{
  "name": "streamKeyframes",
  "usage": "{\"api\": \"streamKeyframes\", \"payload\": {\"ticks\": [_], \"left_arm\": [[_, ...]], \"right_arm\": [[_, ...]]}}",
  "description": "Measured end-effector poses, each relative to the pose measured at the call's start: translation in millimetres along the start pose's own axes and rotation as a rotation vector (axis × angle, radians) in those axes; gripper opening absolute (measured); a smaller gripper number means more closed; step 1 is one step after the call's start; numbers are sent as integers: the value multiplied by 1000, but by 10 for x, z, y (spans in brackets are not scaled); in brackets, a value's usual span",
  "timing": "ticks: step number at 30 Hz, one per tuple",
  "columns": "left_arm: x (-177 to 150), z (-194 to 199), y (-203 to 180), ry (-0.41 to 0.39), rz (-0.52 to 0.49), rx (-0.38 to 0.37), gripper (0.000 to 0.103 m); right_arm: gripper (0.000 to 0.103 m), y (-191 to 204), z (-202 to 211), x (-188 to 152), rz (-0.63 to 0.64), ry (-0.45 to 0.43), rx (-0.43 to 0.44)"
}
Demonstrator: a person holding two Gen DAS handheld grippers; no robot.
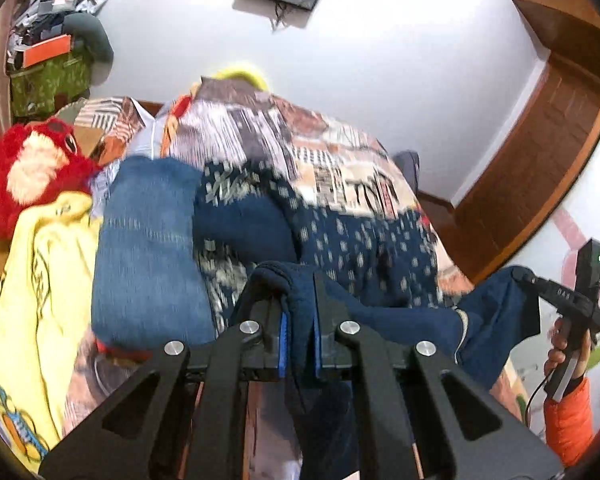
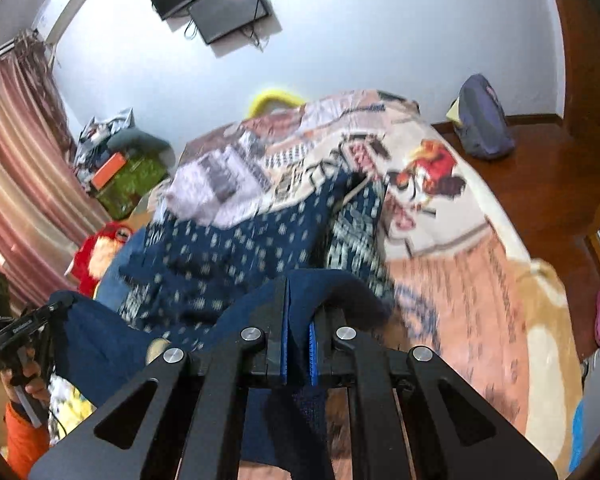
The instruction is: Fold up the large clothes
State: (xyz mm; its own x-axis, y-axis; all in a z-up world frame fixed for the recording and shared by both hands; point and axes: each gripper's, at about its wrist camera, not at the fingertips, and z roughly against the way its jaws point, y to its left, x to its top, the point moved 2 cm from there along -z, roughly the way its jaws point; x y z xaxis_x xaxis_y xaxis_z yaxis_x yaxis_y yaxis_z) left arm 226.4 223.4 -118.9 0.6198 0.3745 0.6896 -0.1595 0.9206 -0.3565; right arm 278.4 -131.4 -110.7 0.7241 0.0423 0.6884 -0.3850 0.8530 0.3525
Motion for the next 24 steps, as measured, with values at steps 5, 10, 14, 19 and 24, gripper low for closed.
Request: {"api": "streamKeyframes", "payload": {"ticks": [5,10,14,19,24], "left_arm": [[364,-279,170,-41,57,43,8],[530,-776,330,-10,78,100,9],[480,-1205,391,35,24,214,9],[333,-1499,541,80,34,239,12],[253,-1563,579,111,24,223,13]], "right_arm": [[6,-154,-183,312,-47,-42,-16],[6,-279,-517,465,-53,-24,-45],[6,-236,-901,431,37,27,-149],[7,-365,-1291,318,67,99,-211],[18,-498,-1484,169,15,177,-232]]}}
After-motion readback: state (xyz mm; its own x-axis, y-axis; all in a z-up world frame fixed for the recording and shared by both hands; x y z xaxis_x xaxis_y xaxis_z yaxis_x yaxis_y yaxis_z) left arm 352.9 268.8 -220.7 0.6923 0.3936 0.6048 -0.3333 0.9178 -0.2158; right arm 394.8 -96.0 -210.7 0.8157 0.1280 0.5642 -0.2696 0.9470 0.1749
